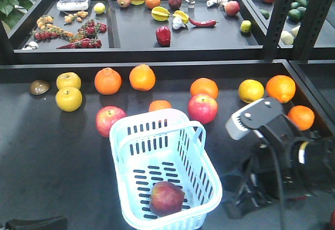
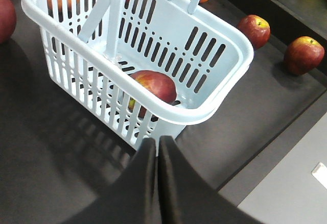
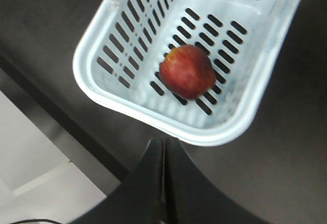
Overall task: Pick three apples into basket with both arms
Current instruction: 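Withdraw the right gripper from the basket toward the next red apple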
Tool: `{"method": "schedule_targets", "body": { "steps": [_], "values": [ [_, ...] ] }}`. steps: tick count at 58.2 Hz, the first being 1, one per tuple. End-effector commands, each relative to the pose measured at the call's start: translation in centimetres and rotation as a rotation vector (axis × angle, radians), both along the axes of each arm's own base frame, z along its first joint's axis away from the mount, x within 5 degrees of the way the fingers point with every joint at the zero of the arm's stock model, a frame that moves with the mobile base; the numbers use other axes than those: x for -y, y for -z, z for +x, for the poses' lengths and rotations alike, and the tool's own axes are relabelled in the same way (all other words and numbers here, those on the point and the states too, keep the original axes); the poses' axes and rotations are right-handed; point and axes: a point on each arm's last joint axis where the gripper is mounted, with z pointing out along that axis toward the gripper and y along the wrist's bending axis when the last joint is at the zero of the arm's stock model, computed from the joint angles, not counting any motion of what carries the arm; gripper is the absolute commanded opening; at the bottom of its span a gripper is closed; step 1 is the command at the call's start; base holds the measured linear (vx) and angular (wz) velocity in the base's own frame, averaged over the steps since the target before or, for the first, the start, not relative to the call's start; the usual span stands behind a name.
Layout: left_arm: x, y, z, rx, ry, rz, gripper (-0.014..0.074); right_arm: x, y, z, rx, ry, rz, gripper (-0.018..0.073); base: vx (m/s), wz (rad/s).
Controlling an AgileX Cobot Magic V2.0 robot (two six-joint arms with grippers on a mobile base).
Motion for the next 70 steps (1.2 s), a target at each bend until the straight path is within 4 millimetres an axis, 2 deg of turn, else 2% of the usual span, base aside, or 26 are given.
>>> {"method": "schedule_targets", "body": {
  "steps": [1,17,31,40,57,62,70],
  "values": [
    [0.1,-0.9,0.4,0.014,-0.026,-0.043,-0.0006,1.0,-1.7,-0.1,0.085,0.079,-0.016,-0.0005,0.00,0.00],
    [0.1,-0.9,0.4,0.014,-0.026,-0.043,-0.0006,3.7,-2.5,-0.6,0.138,0.295,-0.150,-0.0005,0.00,0.00],
    [0.1,-0.9,0.4,0.014,-0.026,-0.043,-0.0006,3.9,-2.4,-0.6,0.134,0.319,-0.161,-0.0005,0.00,0.00],
    [0.1,-0.9,0.4,0.014,-0.027,-0.043,-0.0006,3.9,-1.2,-0.6,0.125,0.337,-0.150,-0.0005,0.00,0.00],
    [0.1,-0.9,0.4,0.015,-0.028,-0.042,-0.0006,4.3,3.3,-1.5,0.053,0.415,-0.115,-0.0005,0.00,0.00],
    [0.1,-0.9,0.4,0.016,-0.030,-0.042,-0.0006,4.5,3.6,-2.0,0.043,0.431,-0.108,-0.0005,0.00,0.00],
    [0.1,-0.9,0.4,0.017,-0.031,-0.042,-0.0006,4.9,2.8,-2.6,0.084,0.433,-0.081,-0.0005,0.00,0.00]
  ]
}}
